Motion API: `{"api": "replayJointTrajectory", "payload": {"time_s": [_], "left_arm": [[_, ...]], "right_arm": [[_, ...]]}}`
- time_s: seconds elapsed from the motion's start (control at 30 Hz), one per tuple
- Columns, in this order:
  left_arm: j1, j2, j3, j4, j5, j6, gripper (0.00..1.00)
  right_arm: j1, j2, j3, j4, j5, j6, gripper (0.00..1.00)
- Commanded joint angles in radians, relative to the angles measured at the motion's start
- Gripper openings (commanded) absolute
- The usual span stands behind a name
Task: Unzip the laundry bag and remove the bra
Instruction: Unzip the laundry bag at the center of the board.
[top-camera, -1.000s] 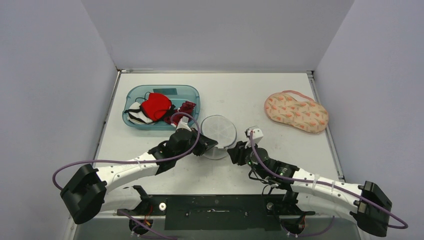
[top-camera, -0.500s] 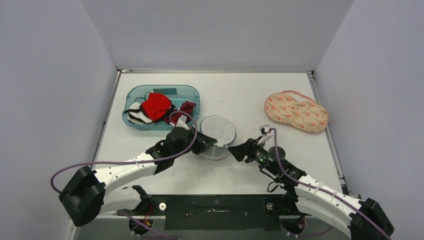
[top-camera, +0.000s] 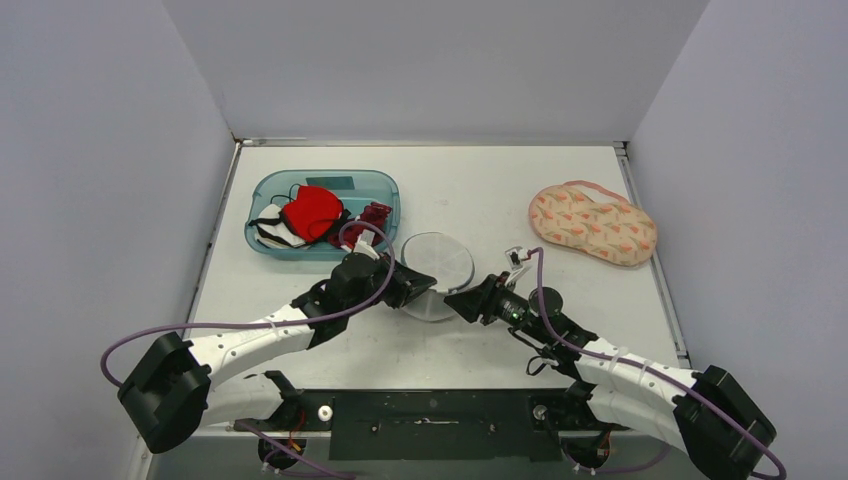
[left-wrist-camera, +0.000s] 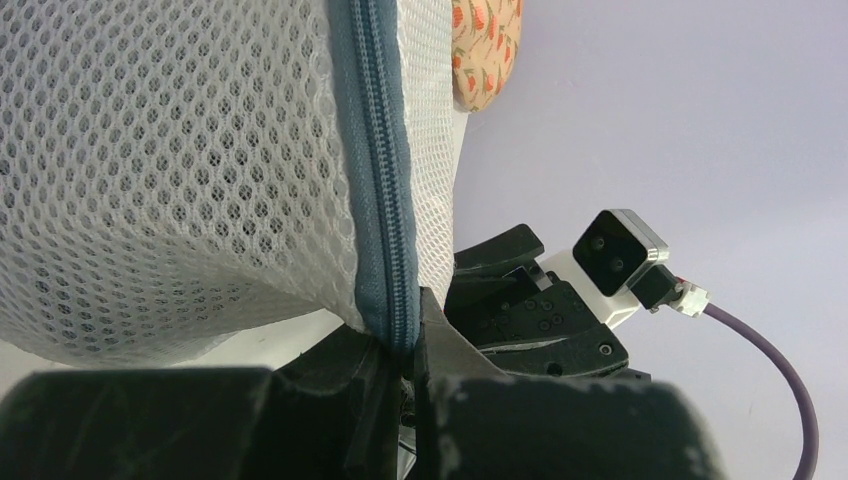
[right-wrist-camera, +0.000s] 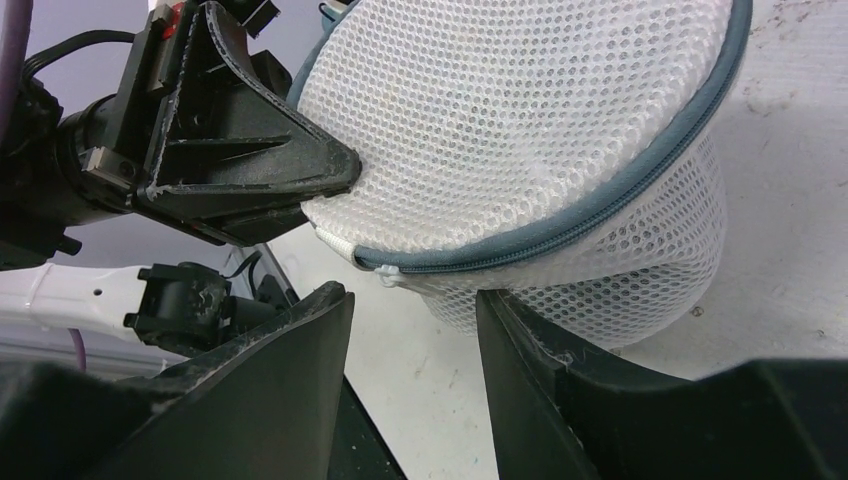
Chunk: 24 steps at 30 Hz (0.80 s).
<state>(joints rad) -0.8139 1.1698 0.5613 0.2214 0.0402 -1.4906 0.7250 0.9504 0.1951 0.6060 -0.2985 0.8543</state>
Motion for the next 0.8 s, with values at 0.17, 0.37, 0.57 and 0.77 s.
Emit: {"api": "replayJointTrajectory", "payload": {"time_s": [0.17, 0.37, 0.57, 0.77], "left_arm": [[0.009, -0.006, 0.015, 0.079, 0.018, -0.011, 0.00], [0.009, 0.003, 0.012, 0.082, 0.018, -0.012, 0.00], [0.010, 0.004, 0.010, 0.081, 0.018, -0.010, 0.00], [0.010, 0.005, 0.008, 0.081, 0.018, -0.009, 0.00]], "right_arm": [[-0.015, 0.018, 0.022, 0.114, 0.003, 0.000, 0.47], [-0.015, 0.031, 0.035, 0.124, -0.012, -0.001, 0.35], [-0.016, 0.019, 0.031, 0.112, -0.010, -0.004, 0.27], [-0.016, 0.007, 0.026, 0.100, -0.004, -0.006, 0.21]]}}
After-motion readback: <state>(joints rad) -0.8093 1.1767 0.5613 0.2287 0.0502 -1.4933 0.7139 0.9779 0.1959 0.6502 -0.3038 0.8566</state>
